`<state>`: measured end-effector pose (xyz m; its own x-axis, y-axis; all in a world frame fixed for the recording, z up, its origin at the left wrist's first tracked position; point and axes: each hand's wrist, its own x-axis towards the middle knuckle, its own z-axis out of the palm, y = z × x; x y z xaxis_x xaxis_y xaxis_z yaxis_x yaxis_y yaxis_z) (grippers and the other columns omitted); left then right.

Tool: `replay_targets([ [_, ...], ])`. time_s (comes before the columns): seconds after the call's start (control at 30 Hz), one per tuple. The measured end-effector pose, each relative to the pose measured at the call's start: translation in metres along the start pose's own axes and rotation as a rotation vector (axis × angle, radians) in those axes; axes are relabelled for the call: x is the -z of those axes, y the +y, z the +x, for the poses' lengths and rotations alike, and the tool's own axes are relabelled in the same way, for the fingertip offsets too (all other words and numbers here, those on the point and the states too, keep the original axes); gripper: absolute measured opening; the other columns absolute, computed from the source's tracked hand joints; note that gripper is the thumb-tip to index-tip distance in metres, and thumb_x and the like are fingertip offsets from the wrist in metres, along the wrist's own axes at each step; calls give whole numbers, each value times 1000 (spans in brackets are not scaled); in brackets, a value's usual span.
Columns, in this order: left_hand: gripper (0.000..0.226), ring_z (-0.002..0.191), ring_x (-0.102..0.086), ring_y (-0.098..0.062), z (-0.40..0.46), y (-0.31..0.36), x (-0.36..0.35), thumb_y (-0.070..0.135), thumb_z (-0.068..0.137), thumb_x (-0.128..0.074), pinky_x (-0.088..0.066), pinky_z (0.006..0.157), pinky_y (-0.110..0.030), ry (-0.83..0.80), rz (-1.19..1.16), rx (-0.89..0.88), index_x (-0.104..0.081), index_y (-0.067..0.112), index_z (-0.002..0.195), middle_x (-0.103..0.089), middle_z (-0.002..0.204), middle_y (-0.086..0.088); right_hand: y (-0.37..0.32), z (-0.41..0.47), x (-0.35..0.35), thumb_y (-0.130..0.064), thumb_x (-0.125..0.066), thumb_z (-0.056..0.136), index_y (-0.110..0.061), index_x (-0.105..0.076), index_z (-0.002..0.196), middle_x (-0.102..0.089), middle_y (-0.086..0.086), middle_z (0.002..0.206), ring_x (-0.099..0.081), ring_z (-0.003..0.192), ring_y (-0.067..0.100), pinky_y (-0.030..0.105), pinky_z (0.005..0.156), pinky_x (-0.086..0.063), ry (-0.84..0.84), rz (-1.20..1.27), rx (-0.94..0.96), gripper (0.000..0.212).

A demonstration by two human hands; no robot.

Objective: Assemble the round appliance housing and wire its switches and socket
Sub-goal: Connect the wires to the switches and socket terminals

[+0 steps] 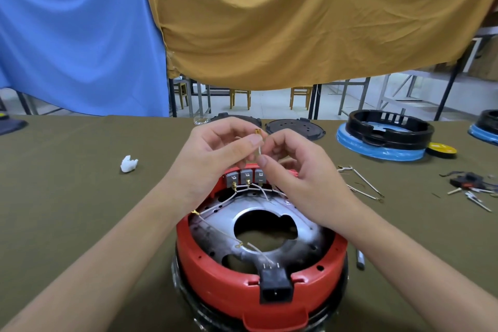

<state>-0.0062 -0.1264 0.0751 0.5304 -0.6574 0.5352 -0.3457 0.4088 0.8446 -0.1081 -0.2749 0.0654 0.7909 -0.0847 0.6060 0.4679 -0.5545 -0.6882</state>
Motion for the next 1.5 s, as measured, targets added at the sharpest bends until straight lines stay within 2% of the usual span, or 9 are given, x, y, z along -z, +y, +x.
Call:
replay_targets([
  [0.2,13,70,-60,-15,-1,0,-1,23,82,-73,-52,69,-25,-4,-9,2,-71,16,93,-65,75,-1,-5,-5,-1,-10,-72,85,-17,-65,83,-64,-7,73,-59,66,7,13,66,-46,128,-148,64,10],
  [0.4,20,69,-61,-11,0,0,-1,29,77,-74,-53,69,-22,28,-27,39,-79,20,94,-69,73,1,-9,-8,0,-9,-73,83,-17,-65,79,-63,-5,70,-57,63,11,15,61,-46,206,-163,85,12],
  [0.53,22,74,-62,-10,1,-2,0,24,83,-68,-53,71,-22,-2,-44,64,-77,15,101,-70,78,1,-9,-7,0,-11,-72,86,-18,-66,79,-63,-1,66,-54,60,14,30,58,-48,162,-52,29,11],
  [0.7,23,76,-61,-10,1,0,1,23,88,-64,-52,70,-22,-11,-35,56,-77,13,104,-70,82,0,-7,-5,2,-7,-67,90,-12,-67,80,-61,3,64,-52,59,22,35,57,-45,142,45,9,10],
  [0.77,25,76,-61,-10,1,1,1,24,89,-62,-51,68,-21,-10,-44,59,-76,11,105,-70,83,0,-6,-4,3,-6,-66,90,-11,-67,80,-58,0,62,-50,59,18,37,57,-45,146,62,-3,11],
  [1.0,21,74,-60,-11,1,1,1,23,86,-66,-52,67,-22,19,-58,60,-75,12,102,-68,80,-1,-6,-4,3,-4,-66,90,-11,-67,79,-59,-6,62,-52,59,12,28,57,-45,111,87,-27,13],
  [1.2,16,73,-61,-11,2,-1,0,20,90,-65,-52,66,-22,43,1,81,-74,11,99,-68,78,-1,-5,-3,3,-6,-67,90,-10,-66,81,-60,-4,64,-53,61,17,37,60,-48,109,57,-49,10],
  [1.4,13,73,-63,-11,3,-5,-1,21,89,-66,-52,65,-21,98,115,115,-77,16,92,-70,76,-1,-4,1,3,-13,-69,90,-11,-70,83,-65,-1,67,-56,62,9,22,60,-48,111,13,-99,7],
  [1.5,12,68,-62,-9,3,-7,-2,14,93,-65,-52,62,-19,130,168,146,-76,12,89,-69,72,1,-4,4,6,-14,-68,90,-9,-72,85,-70,6,71,-60,64,12,26,63,-52,114,33,-148,8],
])
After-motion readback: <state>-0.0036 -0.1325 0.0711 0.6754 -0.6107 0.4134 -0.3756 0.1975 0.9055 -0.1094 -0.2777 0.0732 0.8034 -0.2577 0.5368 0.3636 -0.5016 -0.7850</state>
